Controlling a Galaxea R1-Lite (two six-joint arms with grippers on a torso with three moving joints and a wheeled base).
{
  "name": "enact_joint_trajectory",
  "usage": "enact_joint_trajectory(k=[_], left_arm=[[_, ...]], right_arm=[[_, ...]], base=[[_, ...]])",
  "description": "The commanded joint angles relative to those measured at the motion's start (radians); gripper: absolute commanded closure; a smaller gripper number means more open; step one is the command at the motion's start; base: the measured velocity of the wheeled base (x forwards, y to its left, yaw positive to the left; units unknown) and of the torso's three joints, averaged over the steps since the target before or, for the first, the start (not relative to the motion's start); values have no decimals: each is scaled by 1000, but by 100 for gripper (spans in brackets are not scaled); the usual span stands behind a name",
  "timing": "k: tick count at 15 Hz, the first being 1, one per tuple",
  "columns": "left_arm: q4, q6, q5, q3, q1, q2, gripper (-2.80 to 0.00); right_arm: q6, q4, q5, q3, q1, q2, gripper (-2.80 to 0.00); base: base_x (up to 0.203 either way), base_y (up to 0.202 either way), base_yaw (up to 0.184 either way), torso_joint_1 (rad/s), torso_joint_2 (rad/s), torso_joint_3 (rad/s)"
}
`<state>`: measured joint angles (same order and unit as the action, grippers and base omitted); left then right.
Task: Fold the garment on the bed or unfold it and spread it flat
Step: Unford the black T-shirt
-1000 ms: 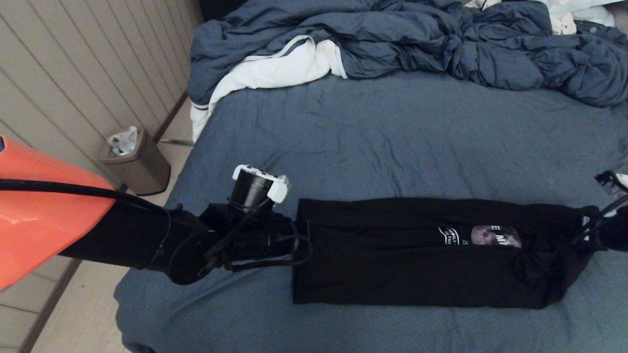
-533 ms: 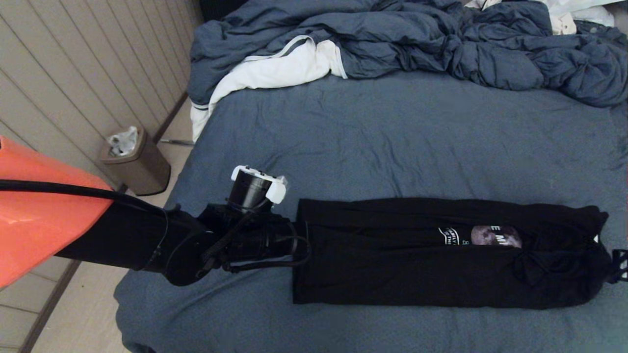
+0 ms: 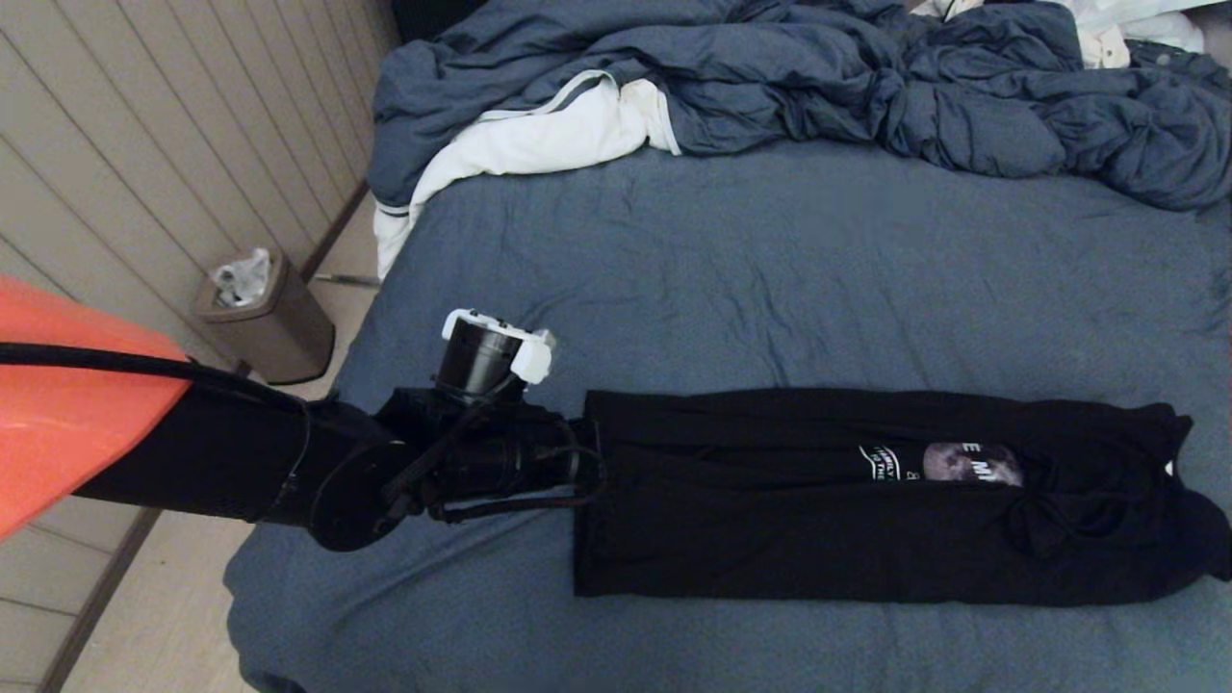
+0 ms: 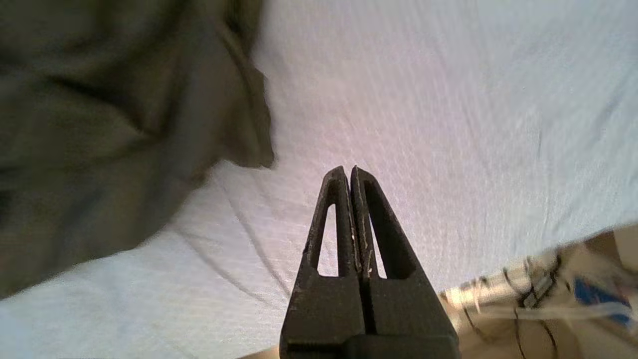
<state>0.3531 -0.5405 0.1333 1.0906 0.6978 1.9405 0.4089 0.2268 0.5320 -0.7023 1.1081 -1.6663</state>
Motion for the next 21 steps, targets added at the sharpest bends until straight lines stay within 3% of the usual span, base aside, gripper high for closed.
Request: enact_joint_trajectory(k=[1, 4, 6, 9, 11, 12, 15, 18, 21], left_arm=[[1, -36, 8, 6, -20, -49, 0], [-5, -68, 69, -14, -78, -63, 0], [4, -114, 117, -26, -99, -47, 0], [43, -118, 155, -40, -101, -29, 0], [46, -117, 197, -42, -101, -7, 0], [46, -110, 199, -45, -101, 13, -280], [50, -108, 193, -43, -101, 57, -280], [77, -101, 170, -40, -101, 84, -280], [107, -98, 147, -35, -101, 117, -280]], right_arm=[[0, -11, 67, -10, 13, 93, 0], [-51, -154, 130, -127, -99, 139, 0], [-181, -316, 165, -294, -212, 151, 0], [-421, -506, 230, -575, -419, 123, 0], [-517, -590, 242, -737, -554, 67, 0], [-558, -625, 245, -802, -619, 35, 0], [-622, -658, 236, -921, -744, -53, 0], [-651, -662, 191, -1021, -793, -127, 0], [-653, -658, 189, -1029, -801, -144, 0]], base=[[0, 0, 0, 0, 0, 0], [0, 0, 0, 0, 0, 0], [0, 0, 0, 0, 0, 0], [0, 0, 0, 0, 0, 0], [0, 0, 0, 0, 0, 0], [0, 0, 0, 0, 0, 0], [0, 0, 0, 0, 0, 0], [0, 0, 0, 0, 0, 0], [0, 0, 0, 0, 0, 0]])
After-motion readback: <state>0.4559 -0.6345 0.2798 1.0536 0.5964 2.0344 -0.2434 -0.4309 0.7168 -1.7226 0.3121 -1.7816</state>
